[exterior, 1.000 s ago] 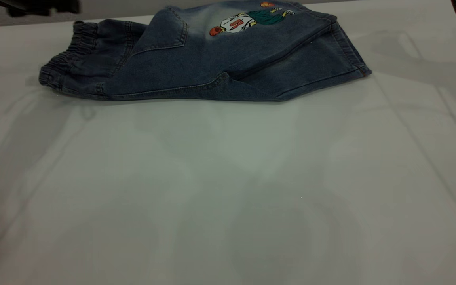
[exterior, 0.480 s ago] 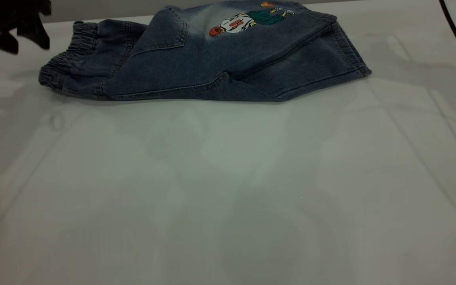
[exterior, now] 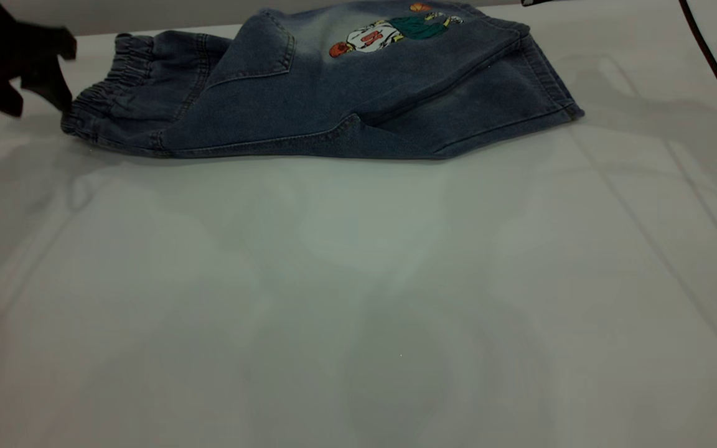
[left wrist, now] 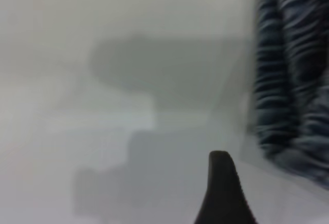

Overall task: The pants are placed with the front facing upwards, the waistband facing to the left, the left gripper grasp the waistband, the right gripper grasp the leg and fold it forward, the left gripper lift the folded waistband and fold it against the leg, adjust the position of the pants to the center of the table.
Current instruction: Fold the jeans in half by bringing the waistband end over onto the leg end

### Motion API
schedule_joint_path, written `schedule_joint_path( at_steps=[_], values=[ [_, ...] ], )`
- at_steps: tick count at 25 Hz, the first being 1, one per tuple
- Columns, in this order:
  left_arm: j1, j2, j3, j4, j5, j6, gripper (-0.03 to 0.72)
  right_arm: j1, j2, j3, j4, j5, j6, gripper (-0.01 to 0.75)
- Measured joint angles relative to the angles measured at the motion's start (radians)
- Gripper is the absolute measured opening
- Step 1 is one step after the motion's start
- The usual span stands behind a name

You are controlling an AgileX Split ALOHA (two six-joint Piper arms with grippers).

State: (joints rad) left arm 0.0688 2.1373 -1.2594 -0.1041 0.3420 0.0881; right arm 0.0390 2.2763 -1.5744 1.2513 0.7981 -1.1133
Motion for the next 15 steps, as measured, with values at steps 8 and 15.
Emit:
schedule_joint_path(
  at_steps=[8,15],
  values=[
    [-0.001,0.059,0.000,-0.043,-0.076,0.000,0.436,0.000,0.000,0.000,-0.001,-0.002,-0.001,0.574],
    [-0.012,0.091,0.000,-0.116,-0.156,0.000,0.436,0.000,0.000,0.000,0.000,-0.007,-0.002,0.574]
  ],
)
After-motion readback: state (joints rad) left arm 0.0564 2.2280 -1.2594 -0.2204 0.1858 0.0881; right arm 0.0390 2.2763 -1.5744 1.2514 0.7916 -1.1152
